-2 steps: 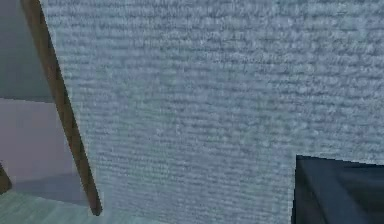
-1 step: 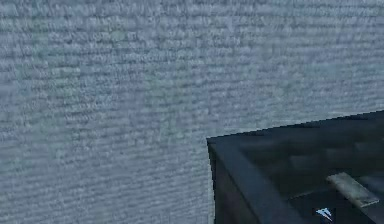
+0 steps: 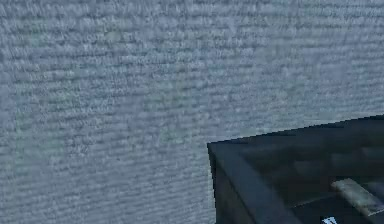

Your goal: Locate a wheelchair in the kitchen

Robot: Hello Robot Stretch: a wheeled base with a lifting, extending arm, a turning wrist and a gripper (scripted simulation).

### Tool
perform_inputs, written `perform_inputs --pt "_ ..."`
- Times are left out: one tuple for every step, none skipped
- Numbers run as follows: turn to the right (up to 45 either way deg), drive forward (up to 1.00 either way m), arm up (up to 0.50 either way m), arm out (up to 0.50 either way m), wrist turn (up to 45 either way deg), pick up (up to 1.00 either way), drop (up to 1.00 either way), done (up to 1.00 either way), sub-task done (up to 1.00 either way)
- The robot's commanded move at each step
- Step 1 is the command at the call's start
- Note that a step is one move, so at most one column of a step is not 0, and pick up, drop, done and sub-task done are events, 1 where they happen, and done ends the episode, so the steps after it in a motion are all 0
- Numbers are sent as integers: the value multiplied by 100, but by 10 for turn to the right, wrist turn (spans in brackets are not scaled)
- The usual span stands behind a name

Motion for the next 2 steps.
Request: perform_inputs --pt "-450 0 0 0 0 0 0 0 0" --pt "0 10 0 0 0 0 0 0 0"
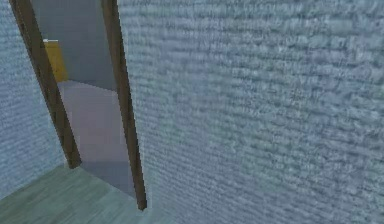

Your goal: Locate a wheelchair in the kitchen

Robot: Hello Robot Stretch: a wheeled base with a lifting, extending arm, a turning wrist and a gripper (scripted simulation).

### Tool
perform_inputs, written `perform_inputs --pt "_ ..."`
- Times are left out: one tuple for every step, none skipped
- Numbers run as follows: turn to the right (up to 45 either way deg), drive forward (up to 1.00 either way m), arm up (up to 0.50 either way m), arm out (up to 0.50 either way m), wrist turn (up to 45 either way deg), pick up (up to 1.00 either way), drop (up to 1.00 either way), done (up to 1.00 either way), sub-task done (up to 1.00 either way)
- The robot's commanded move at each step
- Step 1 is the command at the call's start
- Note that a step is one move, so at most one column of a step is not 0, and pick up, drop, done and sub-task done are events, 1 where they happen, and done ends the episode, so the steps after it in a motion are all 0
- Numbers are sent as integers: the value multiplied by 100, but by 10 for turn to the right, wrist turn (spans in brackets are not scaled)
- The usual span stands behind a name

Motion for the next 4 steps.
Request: perform_inputs --pt "-390 0 0 0 0 0 0 0 0" --pt "0 100 0 0 0 0 0 0 0" --pt "-60 0 0 0 0 0 0 0 0" --pt "0 20 0 0 0 0 0 0 0"
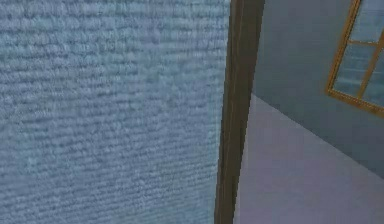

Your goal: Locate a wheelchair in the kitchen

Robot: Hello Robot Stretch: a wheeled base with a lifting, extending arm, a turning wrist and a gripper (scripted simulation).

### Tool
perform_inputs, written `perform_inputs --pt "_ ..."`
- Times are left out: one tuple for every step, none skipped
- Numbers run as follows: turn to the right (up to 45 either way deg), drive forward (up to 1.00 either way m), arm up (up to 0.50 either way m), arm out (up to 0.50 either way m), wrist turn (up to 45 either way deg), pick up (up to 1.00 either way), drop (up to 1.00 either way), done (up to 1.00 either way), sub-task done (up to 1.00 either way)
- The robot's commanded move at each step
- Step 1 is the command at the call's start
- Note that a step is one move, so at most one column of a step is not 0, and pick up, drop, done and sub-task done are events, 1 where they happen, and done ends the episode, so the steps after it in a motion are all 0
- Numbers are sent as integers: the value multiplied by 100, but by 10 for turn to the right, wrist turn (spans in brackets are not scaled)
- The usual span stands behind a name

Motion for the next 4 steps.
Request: perform_inputs --pt "120 0 0 0 0 0 0 0 0" --pt "0 40 0 0 0 0 0 0 0" --pt "450 0 0 0 0 0 0 0 0" --pt "360 0 0 0 0 0 0 0 0"
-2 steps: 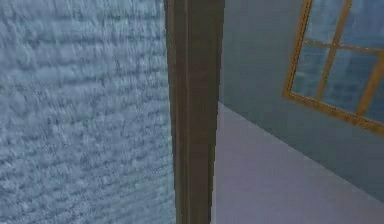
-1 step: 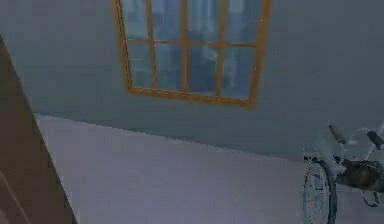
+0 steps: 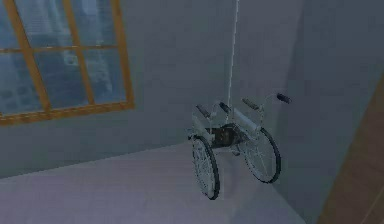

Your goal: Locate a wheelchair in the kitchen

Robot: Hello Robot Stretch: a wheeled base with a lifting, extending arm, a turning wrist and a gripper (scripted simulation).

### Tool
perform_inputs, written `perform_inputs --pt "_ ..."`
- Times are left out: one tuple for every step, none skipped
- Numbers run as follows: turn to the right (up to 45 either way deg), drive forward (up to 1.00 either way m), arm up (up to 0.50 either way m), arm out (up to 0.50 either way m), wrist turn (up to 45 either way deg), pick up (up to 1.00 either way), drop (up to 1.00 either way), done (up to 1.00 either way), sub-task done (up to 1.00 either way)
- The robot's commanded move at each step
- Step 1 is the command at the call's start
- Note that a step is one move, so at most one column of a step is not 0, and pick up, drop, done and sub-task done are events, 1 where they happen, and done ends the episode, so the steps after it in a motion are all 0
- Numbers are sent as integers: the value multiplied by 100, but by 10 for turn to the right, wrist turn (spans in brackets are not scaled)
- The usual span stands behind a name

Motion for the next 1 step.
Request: perform_inputs --pt "0 35 0 0 0 0 0 0 0"
